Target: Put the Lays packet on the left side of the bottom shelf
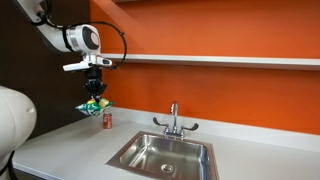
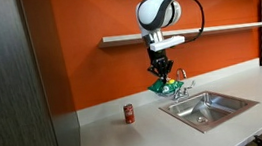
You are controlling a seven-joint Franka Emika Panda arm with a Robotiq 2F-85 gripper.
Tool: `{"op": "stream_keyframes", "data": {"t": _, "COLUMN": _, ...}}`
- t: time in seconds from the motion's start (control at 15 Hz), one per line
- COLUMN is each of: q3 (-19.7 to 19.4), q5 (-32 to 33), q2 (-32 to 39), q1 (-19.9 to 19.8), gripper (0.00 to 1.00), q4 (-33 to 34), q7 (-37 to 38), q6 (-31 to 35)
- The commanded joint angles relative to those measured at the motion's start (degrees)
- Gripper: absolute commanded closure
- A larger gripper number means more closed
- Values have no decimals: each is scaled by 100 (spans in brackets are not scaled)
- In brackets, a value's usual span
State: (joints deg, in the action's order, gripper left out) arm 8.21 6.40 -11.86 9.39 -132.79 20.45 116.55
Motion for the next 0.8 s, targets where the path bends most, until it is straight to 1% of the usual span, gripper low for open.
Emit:
{"op": "stream_keyframes", "data": {"t": 0.0, "q3": 210, "q5": 110, "q2": -616, "q1": -109, "gripper": 100, "q4": 134, "q7": 346, "q6": -553}}
{"op": "stream_keyframes", "data": {"t": 0.33, "q3": 432, "q5": 276, "q2": -1161, "q1": -176, "gripper": 100, "q4": 617, "q7": 569, "q6": -1184}}
{"op": "stream_keyframes", "data": {"t": 0.73, "q3": 752, "q5": 738, "q2": -1369, "q1": -264, "gripper": 100, "q4": 1650, "q7": 693, "q6": -1795}}
